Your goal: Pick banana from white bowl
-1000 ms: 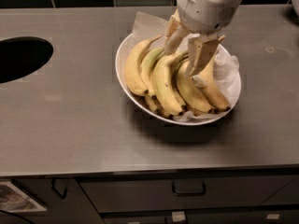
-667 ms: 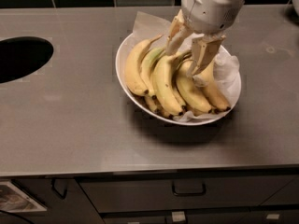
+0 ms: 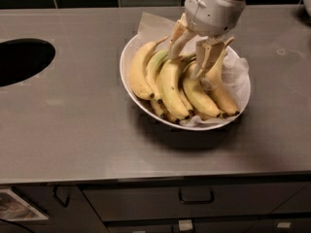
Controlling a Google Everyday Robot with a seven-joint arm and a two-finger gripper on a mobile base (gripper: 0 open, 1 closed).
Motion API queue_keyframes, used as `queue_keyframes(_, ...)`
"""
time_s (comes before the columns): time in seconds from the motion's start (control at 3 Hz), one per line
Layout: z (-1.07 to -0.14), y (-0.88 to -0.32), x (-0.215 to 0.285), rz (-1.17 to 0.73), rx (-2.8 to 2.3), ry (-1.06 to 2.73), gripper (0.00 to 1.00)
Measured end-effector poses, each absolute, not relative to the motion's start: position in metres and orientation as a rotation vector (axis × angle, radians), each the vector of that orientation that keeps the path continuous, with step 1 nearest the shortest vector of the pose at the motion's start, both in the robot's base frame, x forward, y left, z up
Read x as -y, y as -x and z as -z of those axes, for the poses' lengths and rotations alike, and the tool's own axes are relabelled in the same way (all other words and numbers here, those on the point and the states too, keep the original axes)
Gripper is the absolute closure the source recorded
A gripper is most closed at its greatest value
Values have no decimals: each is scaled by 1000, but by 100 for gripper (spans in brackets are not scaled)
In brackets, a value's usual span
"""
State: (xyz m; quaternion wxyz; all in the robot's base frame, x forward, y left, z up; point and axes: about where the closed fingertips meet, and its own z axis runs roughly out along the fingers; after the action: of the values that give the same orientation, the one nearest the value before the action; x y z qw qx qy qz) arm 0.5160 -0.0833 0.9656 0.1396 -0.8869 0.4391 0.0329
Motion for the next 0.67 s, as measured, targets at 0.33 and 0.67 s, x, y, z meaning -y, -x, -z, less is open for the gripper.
queue_keyframes(0.33, -965, -523, 72, -90, -1227, 2586, 50)
queue_keyframes(0.67, -968, -529, 59, -71, -1186, 2611, 50)
